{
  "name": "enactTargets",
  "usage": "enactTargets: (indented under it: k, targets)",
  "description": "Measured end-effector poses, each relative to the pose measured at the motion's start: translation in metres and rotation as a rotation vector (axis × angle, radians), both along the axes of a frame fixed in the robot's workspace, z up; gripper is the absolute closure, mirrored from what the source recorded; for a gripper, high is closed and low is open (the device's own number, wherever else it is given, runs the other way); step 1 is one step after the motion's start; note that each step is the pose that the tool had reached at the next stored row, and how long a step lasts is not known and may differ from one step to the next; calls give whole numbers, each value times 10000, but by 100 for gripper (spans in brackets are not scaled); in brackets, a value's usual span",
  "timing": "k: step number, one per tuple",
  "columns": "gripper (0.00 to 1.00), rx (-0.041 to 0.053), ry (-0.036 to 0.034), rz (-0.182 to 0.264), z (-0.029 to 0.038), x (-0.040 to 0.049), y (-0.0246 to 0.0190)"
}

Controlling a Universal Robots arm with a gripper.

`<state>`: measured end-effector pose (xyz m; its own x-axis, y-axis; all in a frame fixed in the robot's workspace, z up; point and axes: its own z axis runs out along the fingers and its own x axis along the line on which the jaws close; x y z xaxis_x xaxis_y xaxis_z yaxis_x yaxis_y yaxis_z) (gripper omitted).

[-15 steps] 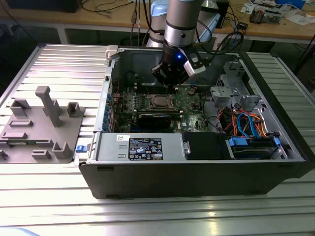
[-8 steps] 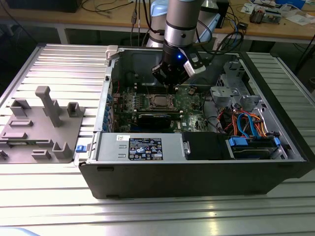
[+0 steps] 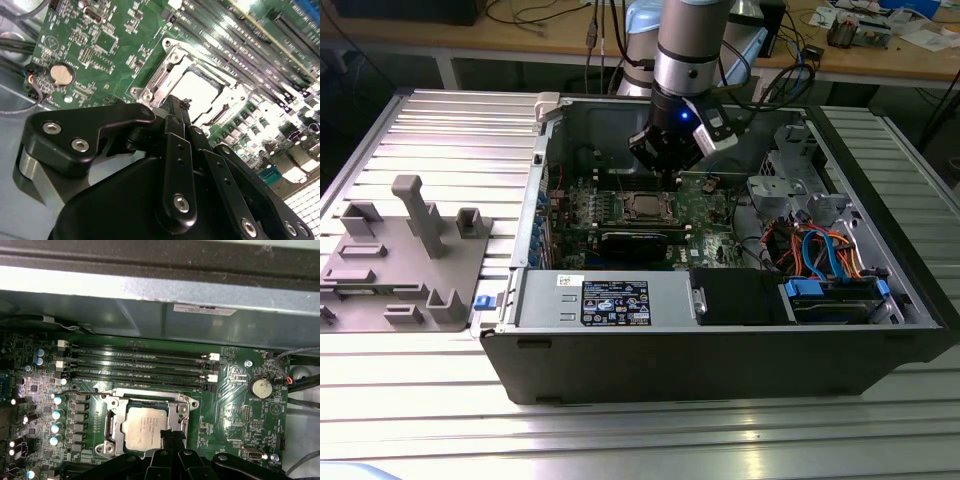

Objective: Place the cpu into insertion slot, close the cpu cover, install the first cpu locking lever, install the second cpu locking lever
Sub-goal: 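Install the first cpu locking lever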

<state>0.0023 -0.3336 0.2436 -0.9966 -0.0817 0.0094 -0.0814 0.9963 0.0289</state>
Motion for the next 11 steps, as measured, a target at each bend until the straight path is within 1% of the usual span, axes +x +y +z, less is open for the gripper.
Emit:
enactTargets:
  k: [1, 3, 4, 6, 8, 9, 11]
  targets:
    - [89, 66, 0, 3, 0, 0, 0]
    - [89, 68, 0, 4, 0, -2, 0]
    - [89, 34, -2, 4, 0, -6, 0]
    - [89, -113, -11, -1, 0, -11, 0]
    - [89, -332, -22, -26, 0, -15, 0]
    - [89, -418, -23, -56, -1, -15, 0]
    - [89, -431, -22, -131, 0, -16, -1]
